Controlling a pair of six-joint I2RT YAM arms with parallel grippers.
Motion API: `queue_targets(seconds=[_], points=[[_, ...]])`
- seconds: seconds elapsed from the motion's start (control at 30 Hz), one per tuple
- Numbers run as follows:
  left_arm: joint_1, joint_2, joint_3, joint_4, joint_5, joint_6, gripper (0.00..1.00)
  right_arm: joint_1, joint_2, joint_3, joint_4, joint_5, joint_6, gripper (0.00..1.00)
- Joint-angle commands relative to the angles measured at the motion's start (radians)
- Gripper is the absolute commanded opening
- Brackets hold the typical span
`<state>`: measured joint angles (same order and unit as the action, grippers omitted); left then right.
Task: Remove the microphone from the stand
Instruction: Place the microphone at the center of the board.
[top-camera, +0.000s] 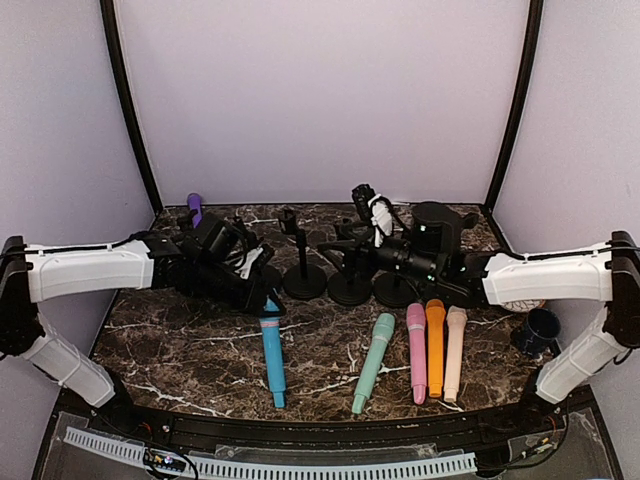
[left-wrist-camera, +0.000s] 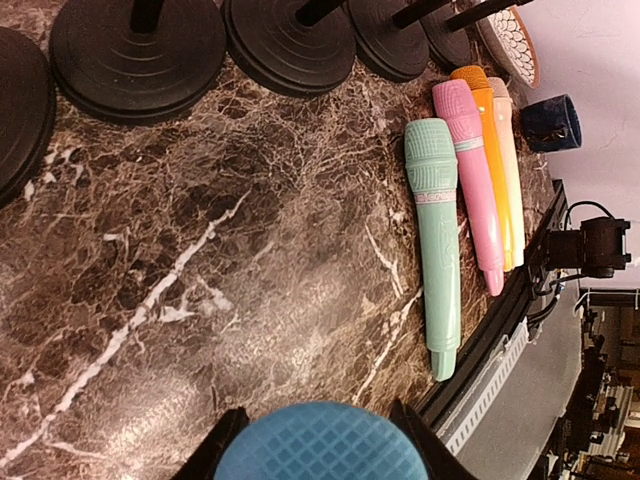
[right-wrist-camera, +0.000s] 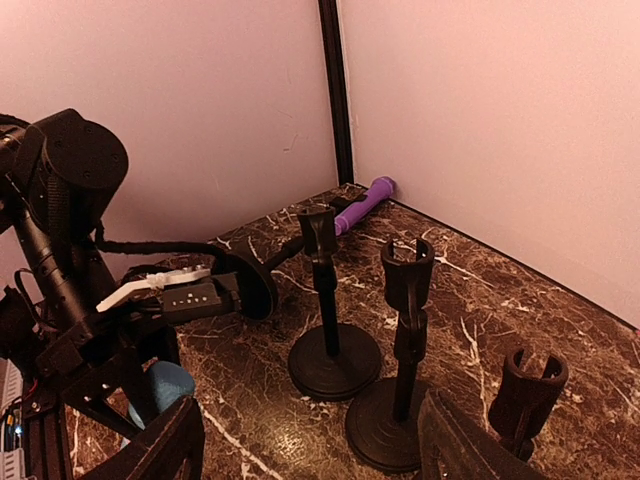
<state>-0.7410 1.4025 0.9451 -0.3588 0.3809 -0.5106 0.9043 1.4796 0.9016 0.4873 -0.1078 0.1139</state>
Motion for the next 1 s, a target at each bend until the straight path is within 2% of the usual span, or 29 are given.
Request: queue_targets(seconds=[0.0, 0.13, 0.33, 0.47, 0.67, 0.97], points=[[-0.016, 0.092, 0.054, 0.039, -0.003, 0.008, 0.0, -0.002, -0.042, -0.038, 0.053, 0.008, 0.032, 0.75], [-0.026, 0.175, 0.093, 0.06, -0.037, 0.021, 0.05, -0.002, -0.073, -0.058, 0.061, -0.006, 0.053, 0.75], [-0.031, 0.267, 0.087, 0.241, -0.034, -0.055, 0.2, -0.002, -0.088, -0.068, 0.073, -0.009, 0.075, 0.75], [-0.043, 0.317, 0.088, 0.378, -0.036, -0.113, 0.21, -0.002, -0.085, -0.07, 0.071, -0.016, 0.086, 0.75], [-0.064, 0.401, 0.091, 0.478, -0.042, -0.164, 0.22, -0.002, -0.078, -0.075, 0.073, -0.018, 0.101, 0.75], [-0.093, 0.5, 0.123, 0.533, -0.024, -0.197, 0.29, -0.002, -0.066, -0.069, 0.072, -0.017, 0.113, 0.75]])
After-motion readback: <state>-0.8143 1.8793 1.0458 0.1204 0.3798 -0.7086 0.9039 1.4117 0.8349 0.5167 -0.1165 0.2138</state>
